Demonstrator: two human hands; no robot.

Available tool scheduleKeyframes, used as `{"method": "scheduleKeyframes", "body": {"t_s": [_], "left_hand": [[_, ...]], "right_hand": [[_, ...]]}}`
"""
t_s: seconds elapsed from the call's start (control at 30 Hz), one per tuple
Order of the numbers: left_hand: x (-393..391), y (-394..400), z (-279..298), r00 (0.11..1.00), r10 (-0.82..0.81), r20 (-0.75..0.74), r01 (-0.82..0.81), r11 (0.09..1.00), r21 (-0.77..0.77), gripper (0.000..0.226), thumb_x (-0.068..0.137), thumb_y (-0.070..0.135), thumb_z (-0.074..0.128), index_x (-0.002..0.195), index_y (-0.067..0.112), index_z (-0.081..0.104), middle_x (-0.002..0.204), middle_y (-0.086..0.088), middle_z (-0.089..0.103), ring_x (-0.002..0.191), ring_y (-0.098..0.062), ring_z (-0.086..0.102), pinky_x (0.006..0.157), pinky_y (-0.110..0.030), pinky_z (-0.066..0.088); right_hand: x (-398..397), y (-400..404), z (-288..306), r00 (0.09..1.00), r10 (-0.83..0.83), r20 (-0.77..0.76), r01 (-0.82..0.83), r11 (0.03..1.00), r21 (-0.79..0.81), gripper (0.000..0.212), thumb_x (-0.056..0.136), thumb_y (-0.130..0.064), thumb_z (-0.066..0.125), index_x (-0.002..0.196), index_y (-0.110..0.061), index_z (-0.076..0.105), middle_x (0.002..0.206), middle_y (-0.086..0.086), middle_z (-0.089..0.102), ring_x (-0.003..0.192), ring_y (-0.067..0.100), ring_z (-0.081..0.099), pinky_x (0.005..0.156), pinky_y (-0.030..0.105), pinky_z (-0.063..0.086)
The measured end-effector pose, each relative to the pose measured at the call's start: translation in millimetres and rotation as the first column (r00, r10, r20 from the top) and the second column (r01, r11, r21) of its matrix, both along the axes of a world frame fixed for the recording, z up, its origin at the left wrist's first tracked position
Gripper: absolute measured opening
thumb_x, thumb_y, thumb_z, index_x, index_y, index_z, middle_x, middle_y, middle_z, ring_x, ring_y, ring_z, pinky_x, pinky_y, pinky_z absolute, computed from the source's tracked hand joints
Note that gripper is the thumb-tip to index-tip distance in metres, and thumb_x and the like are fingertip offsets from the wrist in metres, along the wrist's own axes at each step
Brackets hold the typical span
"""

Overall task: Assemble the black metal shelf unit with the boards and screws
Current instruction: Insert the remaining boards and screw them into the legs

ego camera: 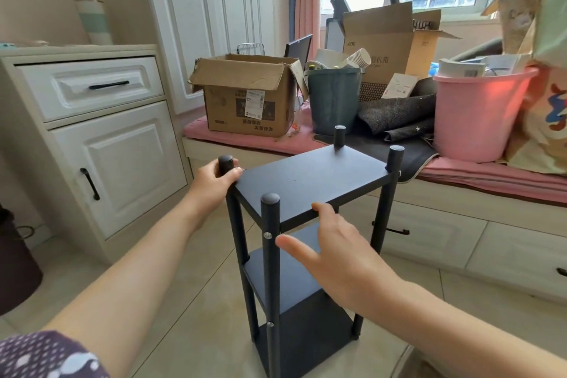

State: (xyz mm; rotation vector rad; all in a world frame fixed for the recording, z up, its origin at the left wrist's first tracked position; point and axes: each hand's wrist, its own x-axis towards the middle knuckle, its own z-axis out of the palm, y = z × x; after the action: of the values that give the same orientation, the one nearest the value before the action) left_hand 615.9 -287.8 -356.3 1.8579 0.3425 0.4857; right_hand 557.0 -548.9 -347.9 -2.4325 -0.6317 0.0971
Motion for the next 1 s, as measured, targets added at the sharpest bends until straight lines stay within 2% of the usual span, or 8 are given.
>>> {"method": "scheduleKeyframes", "body": {"t_s": [0.13, 0.23, 0.37, 0.5, 0.53, 0.67, 0.83, 1.0], "left_hand": [[-3, -1, -9, 0.998, -0.001, 0.055, 0.000, 1.000, 0.006, 0.005, 0.099, 0.028, 0.062, 0.096, 0.031, 0.065, 0.099, 0.007, 0.068, 0.102, -0.016, 0.064, 0.088, -0.034, 0.051], [-11, -4, -7, 0.998, 0.008, 0.070, -0.010, 0.999, 0.030, 0.006, 0.100, 0.026, 0.061, 0.095, 0.029, 0.063, 0.096, 0.005, 0.066, 0.094, -0.011, 0.063, 0.080, -0.027, 0.049], [-29, -11, -6, 0.995, 0.027, 0.094, -0.036, 0.995, 0.089, 0.007, 0.100, 0.025, 0.061, 0.093, 0.027, 0.062, 0.091, 0.006, 0.065, 0.085, -0.004, 0.061, 0.070, -0.020, 0.045], [-52, -20, -4, 0.994, 0.032, 0.101, -0.047, 0.987, 0.155, 0.007, 0.099, 0.025, 0.062, 0.092, 0.024, 0.062, 0.086, 0.005, 0.065, 0.081, -0.007, 0.061, 0.071, -0.022, 0.045], [-57, -22, -3, 0.995, 0.028, 0.100, -0.045, 0.985, 0.168, 0.007, 0.099, 0.025, 0.062, 0.092, 0.023, 0.062, 0.086, 0.005, 0.065, 0.082, -0.009, 0.061, 0.072, -0.024, 0.046], [-79, -37, 0, 0.994, 0.031, 0.100, -0.053, 0.974, 0.222, 0.009, 0.096, 0.027, 0.065, 0.094, 0.019, 0.064, 0.087, 0.004, 0.067, 0.084, -0.014, 0.064, 0.072, -0.028, 0.049], [-102, -59, 1, 0.994, 0.029, 0.107, -0.053, 0.973, 0.224, 0.012, 0.094, 0.032, 0.069, 0.099, 0.022, 0.065, 0.093, 0.004, 0.069, 0.089, -0.023, 0.069, 0.086, -0.047, 0.056], [-117, -84, 0, 0.993, -0.003, 0.116, -0.023, 0.975, 0.219, 0.015, 0.091, 0.030, 0.072, 0.105, 0.030, 0.065, 0.092, 0.003, 0.073, 0.084, -0.018, 0.071, 0.084, -0.047, 0.059]], "right_hand": [[-7, 12, 7, 1.000, -0.006, -0.030, 0.004, 0.997, -0.076, 0.118, 0.065, -0.091, 0.026, 0.156, -0.021, -0.003, 0.151, 0.005, 0.040, 0.131, 0.022, 0.046, 0.099, 0.037, 0.045], [-10, 14, 7, 1.000, -0.025, -0.009, 0.024, 0.995, -0.100, 0.121, 0.064, -0.091, 0.027, 0.156, -0.018, -0.005, 0.141, 0.006, 0.049, 0.116, 0.019, 0.056, 0.091, 0.036, 0.051], [-6, 8, 6, 1.000, -0.020, -0.002, 0.019, 0.996, -0.092, 0.117, 0.072, -0.087, 0.038, 0.156, -0.017, -0.005, 0.137, 0.005, 0.052, 0.114, 0.019, 0.056, 0.091, 0.034, 0.051], [0, -8, 10, 0.998, 0.022, -0.059, -0.024, 0.999, -0.036, 0.113, 0.075, -0.081, 0.046, 0.157, -0.019, 0.000, 0.113, 0.002, 0.061, 0.076, 0.007, 0.058, 0.077, 0.028, 0.054], [3, -13, 11, 0.998, 0.024, -0.059, -0.026, 0.999, -0.033, 0.108, 0.078, -0.077, 0.049, 0.157, -0.020, 0.002, 0.109, 0.001, 0.062, 0.075, 0.005, 0.061, 0.073, 0.024, 0.053], [18, -35, 14, 0.991, 0.064, -0.116, -0.070, 0.996, -0.048, 0.097, 0.085, -0.068, 0.054, 0.157, -0.026, 0.005, 0.133, 0.004, 0.057, 0.102, 0.017, 0.063, 0.081, 0.027, 0.051], [28, -61, 9, 0.975, 0.146, -0.171, -0.144, 0.989, 0.024, 0.077, 0.095, -0.051, 0.051, 0.157, -0.032, 0.011, 0.147, 0.003, 0.049, 0.135, 0.020, 0.047, 0.111, 0.042, 0.040], [28, -79, 1, 0.994, 0.087, -0.059, -0.075, 0.981, 0.180, 0.035, 0.102, -0.023, 0.049, 0.137, -0.023, 0.049, 0.130, -0.003, 0.063, 0.120, 0.015, 0.059, 0.103, 0.041, 0.048]]}}
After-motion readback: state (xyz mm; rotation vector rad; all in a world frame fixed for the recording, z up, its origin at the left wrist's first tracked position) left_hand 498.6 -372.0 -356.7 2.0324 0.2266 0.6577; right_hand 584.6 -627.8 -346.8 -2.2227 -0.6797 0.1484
